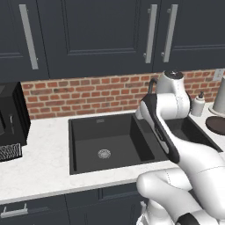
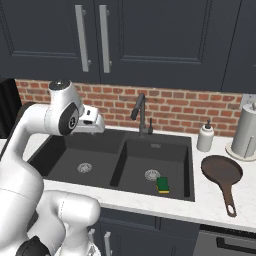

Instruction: Pick the pan and sponge and place them into the sink. Then turn on the water.

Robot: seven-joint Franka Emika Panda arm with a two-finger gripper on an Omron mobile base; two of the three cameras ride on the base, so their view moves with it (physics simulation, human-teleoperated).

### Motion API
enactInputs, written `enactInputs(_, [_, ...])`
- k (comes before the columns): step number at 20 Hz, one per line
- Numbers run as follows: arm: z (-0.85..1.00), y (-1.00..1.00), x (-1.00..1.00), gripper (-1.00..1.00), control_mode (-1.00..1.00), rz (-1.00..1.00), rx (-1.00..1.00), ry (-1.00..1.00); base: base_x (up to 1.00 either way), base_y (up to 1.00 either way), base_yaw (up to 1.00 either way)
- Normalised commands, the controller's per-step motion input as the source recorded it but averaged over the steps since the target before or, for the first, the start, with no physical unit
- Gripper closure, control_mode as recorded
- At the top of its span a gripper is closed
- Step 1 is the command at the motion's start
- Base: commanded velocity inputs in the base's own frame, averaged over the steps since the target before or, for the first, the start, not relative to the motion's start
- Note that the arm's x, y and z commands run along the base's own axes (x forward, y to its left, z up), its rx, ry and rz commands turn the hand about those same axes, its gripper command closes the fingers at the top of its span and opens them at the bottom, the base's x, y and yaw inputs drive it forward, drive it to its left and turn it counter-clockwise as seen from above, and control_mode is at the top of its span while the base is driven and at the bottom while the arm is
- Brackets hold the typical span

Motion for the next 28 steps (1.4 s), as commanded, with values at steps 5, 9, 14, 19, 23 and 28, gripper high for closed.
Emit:
enactInputs(5, [0.0,0.0,-0.06,-1.0,-1.0,0.11,0.0,0.01,0.0,0.0,0.0])
enactInputs(9, [0.0,0.0,-0.03,-1.0,-1.0,0.0,0.0,0.02,0.0,0.0,0.0])
enactInputs(14, [0.0,0.0,0.0,-1.0,1.0,0.0,0.0,0.0,0.0,0.0,0.0])
enactInputs(19, [0.0,0.0,0.0,-1.0,1.0,0.0,0.0,0.0,0.0,0.0,0.0])
enactInputs(23, [0.0,0.0,0.0,-1.0,1.0,0.0,0.0,0.0,0.0,-0.13,0.0])
enactInputs(28, [0.0,0.0,0.0,-1.0,1.0,0.0,0.0,0.0,0.0,-0.3,-0.01])
